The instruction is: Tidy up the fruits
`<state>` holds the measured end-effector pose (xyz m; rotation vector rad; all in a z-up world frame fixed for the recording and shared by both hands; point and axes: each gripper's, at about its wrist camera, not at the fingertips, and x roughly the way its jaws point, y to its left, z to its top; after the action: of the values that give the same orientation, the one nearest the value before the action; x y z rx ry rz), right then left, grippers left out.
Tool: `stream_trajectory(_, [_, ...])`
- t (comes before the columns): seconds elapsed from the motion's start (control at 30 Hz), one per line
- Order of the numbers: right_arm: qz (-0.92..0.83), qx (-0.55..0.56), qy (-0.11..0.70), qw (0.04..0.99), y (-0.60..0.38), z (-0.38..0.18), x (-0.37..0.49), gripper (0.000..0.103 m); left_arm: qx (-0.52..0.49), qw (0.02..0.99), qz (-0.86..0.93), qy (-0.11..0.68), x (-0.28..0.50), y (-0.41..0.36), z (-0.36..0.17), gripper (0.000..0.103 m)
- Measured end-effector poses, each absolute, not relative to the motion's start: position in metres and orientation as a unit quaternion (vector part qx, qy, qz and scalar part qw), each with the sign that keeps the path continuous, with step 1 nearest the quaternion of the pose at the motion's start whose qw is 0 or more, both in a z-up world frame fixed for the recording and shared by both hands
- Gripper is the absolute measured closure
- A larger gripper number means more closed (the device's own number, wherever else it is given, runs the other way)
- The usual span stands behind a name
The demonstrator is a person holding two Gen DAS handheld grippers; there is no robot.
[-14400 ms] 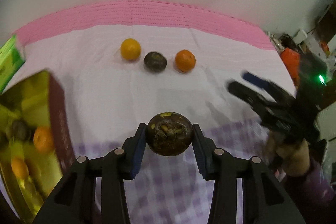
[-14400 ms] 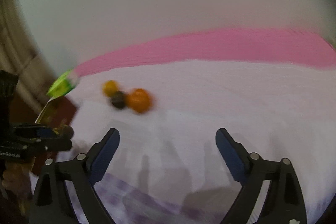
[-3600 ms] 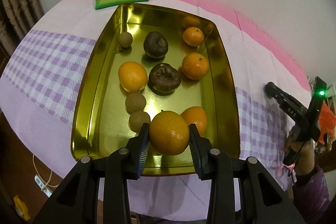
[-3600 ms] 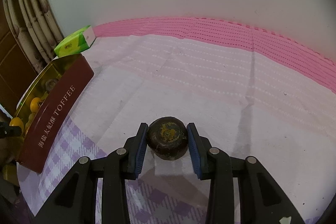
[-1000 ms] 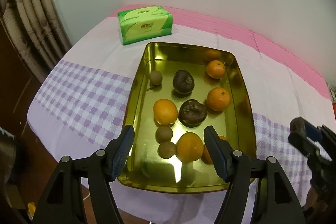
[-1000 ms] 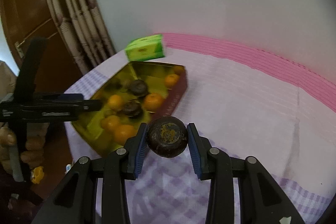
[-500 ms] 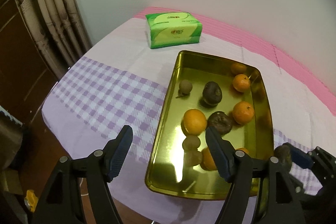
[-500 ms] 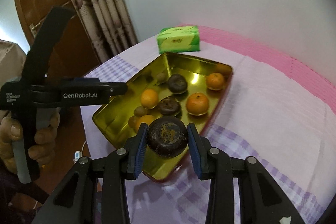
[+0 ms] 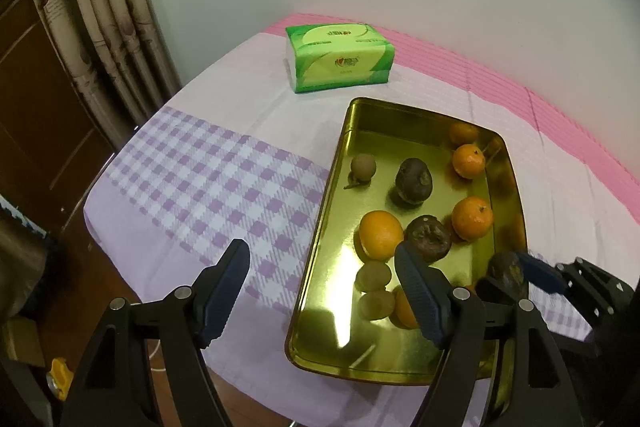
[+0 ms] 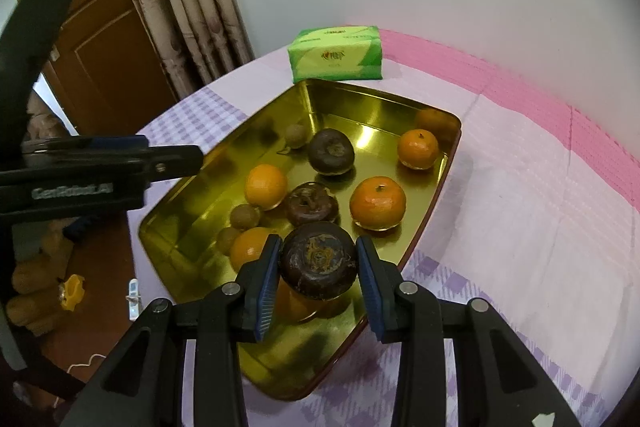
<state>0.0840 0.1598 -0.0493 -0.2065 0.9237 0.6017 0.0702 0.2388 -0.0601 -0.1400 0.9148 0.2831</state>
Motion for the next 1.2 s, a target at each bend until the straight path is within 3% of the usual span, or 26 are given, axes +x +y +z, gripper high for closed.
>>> stream_trajectory(0.57, [0.281,-0.084,0.436,0.851,0.155,-0.049,0.091,0.066,-0.058,0.887,0.130,0.439,0.071,0.232,-0.062,0.027])
stream_trajectory(1.0, [0.278,-0.065,0.416,0.863,0.151,-0.033,0.084,0.056,-0.051,0.890,0.123,0.436,0.071,0.229,-0.059,0.027])
stream_trajectory(1.2, [0.259,-0.070,0.388,0.882,0.146,-0.018,0.074,0.043,-0.037,0.898,0.116,0.423,0.069,0.223,-0.053,0.027])
